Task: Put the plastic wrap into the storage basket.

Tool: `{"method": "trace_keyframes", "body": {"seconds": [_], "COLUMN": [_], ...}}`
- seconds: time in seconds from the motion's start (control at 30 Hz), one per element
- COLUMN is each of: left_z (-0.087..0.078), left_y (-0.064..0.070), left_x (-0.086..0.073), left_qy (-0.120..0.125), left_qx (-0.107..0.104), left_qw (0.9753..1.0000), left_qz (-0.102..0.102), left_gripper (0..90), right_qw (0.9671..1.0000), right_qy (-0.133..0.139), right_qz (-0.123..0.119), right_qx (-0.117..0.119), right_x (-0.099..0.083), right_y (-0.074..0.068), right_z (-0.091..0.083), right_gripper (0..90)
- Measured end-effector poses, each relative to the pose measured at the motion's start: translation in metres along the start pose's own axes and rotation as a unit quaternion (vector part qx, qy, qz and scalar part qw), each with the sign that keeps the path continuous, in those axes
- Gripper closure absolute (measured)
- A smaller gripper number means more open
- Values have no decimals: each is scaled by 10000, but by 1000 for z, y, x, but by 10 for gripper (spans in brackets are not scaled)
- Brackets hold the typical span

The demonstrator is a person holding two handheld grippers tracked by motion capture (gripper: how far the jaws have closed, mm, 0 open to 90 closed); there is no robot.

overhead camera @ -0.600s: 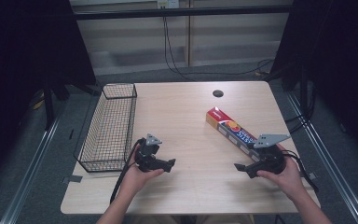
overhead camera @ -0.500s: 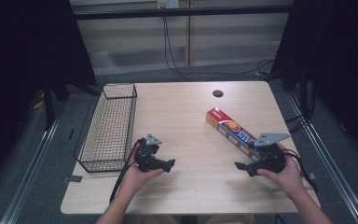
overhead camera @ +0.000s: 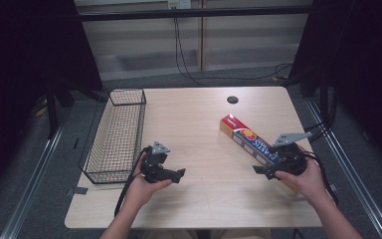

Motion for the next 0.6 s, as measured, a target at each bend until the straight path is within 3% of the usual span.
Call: {"method": "trace_keyframes", "body": {"seconds": [0.1, 0.2, 0.3, 0.6], "left_z": [1, 2, 2, 3], "left_y": [0, 1, 2, 8], "left_x": [0, -1, 0, 2], "left_qy": [-37, -71, -17, -39], "left_qx": [-56, -27, -93, -132], "left_qw": [10000, 9999, 10000, 9999], "left_qz": [22, 83, 9, 93], "left_gripper": [56, 55, 55, 56], "right_qw": [9998, 9995, 9989, 9977], "right_qy": [-81, -88, -239, -360], "right_qz": [33, 250, 275, 372], "right_qx": [-196, -156, -279, -441], "right_x": [2, 1, -1, -5], "right_y": [8, 14, 20, 33], "right_z": [0, 1, 2, 1], "right_gripper": [53, 49, 49, 63]}}
Point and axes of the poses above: each handheld gripper's, and its own axes: z roughly forward along the jaws, x roughly out of its top, y roughly to its right, the point moved 6 cm from there along z, roughly forward along the jaws, and after that the axes turned 6 degrees about x, right-handed, at the moved point
